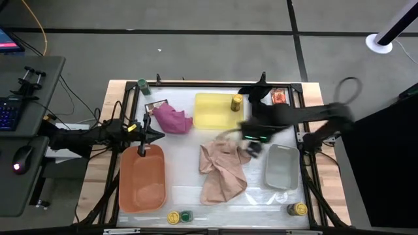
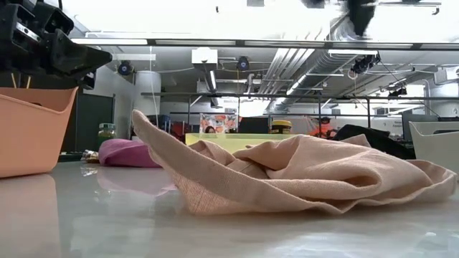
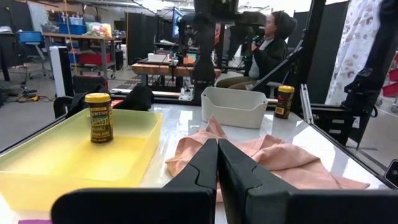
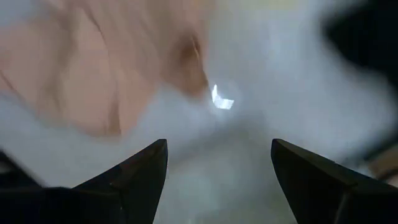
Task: Sort spices by type
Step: Put the right yellow seasoning bottle into the yellow bin
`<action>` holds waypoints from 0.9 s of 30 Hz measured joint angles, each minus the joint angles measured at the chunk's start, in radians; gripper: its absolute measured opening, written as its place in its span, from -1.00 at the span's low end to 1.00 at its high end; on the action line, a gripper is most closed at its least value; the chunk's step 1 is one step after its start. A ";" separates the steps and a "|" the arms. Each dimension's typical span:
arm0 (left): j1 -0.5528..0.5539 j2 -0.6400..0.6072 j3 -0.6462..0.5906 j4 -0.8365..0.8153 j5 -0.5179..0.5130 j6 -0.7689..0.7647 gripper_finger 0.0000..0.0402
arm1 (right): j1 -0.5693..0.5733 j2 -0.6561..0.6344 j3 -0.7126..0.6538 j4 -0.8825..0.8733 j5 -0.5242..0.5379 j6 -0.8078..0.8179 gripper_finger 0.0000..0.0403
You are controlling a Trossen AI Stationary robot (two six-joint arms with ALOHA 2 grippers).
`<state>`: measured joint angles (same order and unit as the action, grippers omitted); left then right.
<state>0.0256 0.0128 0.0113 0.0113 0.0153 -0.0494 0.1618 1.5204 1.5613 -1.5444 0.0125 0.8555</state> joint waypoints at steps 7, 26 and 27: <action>0.000 0.000 0.000 0.000 0.000 0.000 -1.00 | 0.258 -0.388 -0.347 0.152 -0.175 0.604 0.40; 0.000 0.000 0.000 0.000 0.000 0.000 -1.00 | 0.824 -0.278 -0.593 0.636 -0.363 0.971 0.40; 0.000 0.000 0.000 0.000 0.000 0.000 -1.00 | 0.831 -0.263 -0.609 0.653 -0.374 0.969 0.40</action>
<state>0.0257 0.0128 0.0114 0.0113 0.0151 -0.0494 0.9927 1.2574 0.9525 -0.8915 -0.3613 1.8240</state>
